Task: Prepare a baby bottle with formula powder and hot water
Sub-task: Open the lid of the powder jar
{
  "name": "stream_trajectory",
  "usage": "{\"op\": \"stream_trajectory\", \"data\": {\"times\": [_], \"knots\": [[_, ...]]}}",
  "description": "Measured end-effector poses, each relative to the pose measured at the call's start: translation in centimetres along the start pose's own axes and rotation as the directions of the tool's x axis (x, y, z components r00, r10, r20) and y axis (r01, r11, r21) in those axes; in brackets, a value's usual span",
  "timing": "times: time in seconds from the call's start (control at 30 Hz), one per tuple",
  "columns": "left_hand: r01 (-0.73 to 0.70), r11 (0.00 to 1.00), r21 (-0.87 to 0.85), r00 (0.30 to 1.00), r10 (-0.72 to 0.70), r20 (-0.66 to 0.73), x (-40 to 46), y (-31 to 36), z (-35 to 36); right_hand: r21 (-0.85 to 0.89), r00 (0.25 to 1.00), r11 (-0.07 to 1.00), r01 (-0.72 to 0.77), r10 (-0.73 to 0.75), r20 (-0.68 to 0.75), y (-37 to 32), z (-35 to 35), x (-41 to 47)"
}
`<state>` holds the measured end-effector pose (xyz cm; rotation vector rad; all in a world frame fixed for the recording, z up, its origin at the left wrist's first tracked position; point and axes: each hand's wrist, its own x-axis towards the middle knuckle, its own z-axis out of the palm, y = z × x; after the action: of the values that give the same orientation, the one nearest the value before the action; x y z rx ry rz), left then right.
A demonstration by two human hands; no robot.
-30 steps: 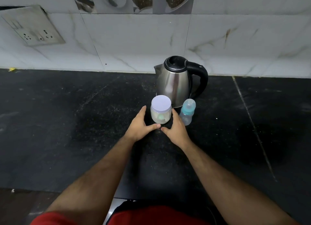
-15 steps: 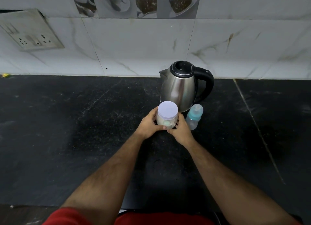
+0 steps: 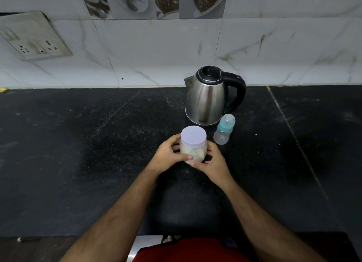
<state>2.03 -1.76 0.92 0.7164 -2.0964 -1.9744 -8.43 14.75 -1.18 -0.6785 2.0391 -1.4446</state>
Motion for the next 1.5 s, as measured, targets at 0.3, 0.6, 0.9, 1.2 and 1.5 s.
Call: {"op": "stream_trajectory", "data": {"times": [0.3,0.6,0.9,1.2,1.5], "knots": [[0.036,0.998,-0.043,0.994,-0.032,0.1,-2.9,1.8,0.3,0.209,0.994,0.976,-0.055,0.033,0.107,-1.8,-0.5,-2.5],[-0.139,0.989,0.048,0.976,0.129,0.175,-1.6,9.0,0.7,0.33,0.944,0.931,-0.155,0.041,0.328,-3.5,-0.3,-4.6],[-0.068,0.995,0.076,0.98,0.052,0.192,-0.7,9.8,2.0,0.425,0.928,0.875,-0.233,0.07,0.366,-4.8,-1.2,-4.2],[-0.124,0.984,0.125,0.988,0.111,0.111,-0.3,11.1,2.1,0.408,0.972,0.902,-0.142,0.049,0.23,-5.9,-0.3,-3.5],[-0.062,0.961,0.27,0.992,0.089,-0.089,0.2,10.3,2.5,0.004,0.999,1.0,-0.012,0.012,-0.04,-6.6,0.9,-3.3]]}}
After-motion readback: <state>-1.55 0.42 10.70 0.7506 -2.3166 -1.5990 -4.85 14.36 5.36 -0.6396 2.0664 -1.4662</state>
